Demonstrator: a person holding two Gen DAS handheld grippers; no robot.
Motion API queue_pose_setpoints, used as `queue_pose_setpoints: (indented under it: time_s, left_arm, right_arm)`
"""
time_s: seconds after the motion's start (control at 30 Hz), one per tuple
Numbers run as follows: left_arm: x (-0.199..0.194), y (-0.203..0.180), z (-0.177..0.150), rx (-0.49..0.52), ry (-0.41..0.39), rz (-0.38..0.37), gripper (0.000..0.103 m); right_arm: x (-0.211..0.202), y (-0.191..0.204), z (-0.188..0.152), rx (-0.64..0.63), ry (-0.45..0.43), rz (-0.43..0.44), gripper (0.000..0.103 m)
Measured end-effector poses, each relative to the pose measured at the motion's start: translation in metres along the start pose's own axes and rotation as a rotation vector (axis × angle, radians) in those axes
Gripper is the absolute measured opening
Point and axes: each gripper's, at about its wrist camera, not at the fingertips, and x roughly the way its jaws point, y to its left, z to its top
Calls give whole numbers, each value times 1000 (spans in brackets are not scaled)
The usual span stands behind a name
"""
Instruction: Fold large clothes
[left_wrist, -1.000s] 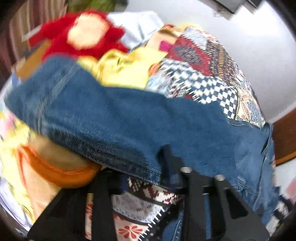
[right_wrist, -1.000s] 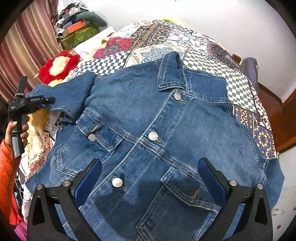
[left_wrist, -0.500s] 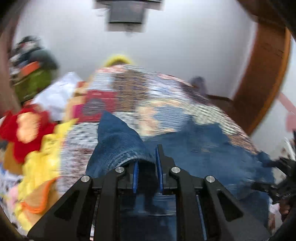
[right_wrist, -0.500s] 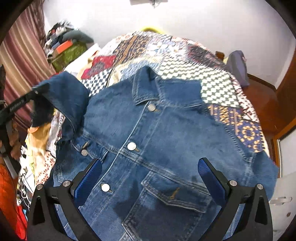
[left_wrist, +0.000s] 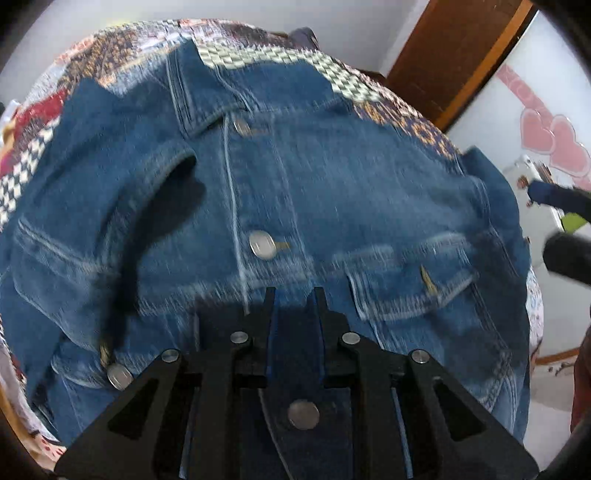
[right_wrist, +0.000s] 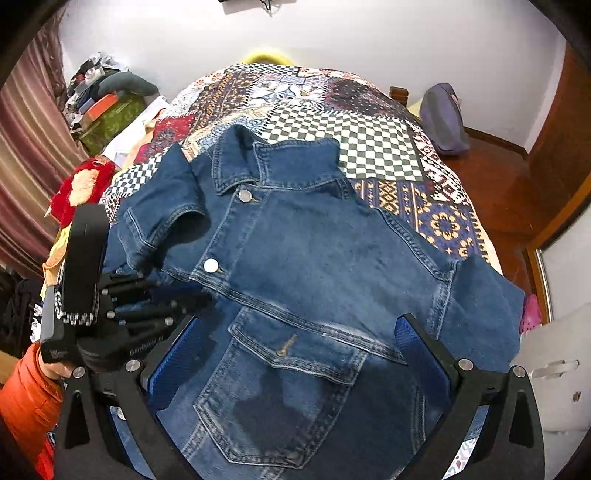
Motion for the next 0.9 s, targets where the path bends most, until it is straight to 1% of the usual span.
queue_pose_setpoints:
  time_s: [0.07,0.17,0.23,0.27,0.3,0.33,0.37,0.4,0.43,0.47,0.5,0.53,0.6,0.7,0.73,0.8,0.87,0.9]
  left_arm:
    - [-12,-1,-10,9,-17,6,16]
    - [-44,17,-21,-5,-79,38,17]
    - [-66,41,-26,-46,-119,54,24]
    - [-75,52,-25,-70,-131,64,36]
    - [-82,63,-27,-96,-145,78,52]
    - [-91,83,-30,-143,-168,106,59]
    - [-95,94,-28,-173,-177,129,70]
    - [-98,111,-27,-221,-177,160,73]
    - [-98,124,-25,-261,-173,172,73]
    - [-97,139,-24,-303,-168,166,73]
    - [-94,153,-24,-349,-159,146,73]
    - [-91,165,-23,-390,-149,120,73]
    - [-77,188,-22,-492,-142,37,73]
    - [-59,201,-19,-576,-140,-47,73]
    - [-54,200,-17,-588,-144,-58,73]
    - [-46,190,-8,-572,-161,-72,73]
    - [-38,179,3,-537,-166,-47,73]
    - [-33,174,7,-538,-161,-23,69]
  right_arm:
    - [3,2,1,-14,8,-1,103]
    - [9,15,7,-42,11,8,103]
    - [13,27,13,-59,8,25,103]
    - [15,35,16,-73,4,38,103]
    - [16,42,19,-83,-1,46,103]
    - [17,49,21,-94,-8,55,103]
    - [19,56,23,-103,-15,64,103]
    - [20,63,23,-110,-19,73,103]
    - [22,68,24,-115,-20,80,103]
    - [25,74,25,-117,-17,91,103]
    - [28,77,24,-118,-12,98,103]
    - [30,80,24,-119,-6,101,103]
    - [36,80,22,-117,9,101,103]
    - [43,72,21,-101,31,88,103]
    - [45,68,20,-91,38,83,103]
    - [48,55,19,-62,51,73,103]
    - [49,42,16,-31,63,69,103]
    - [50,37,15,-18,67,68,103]
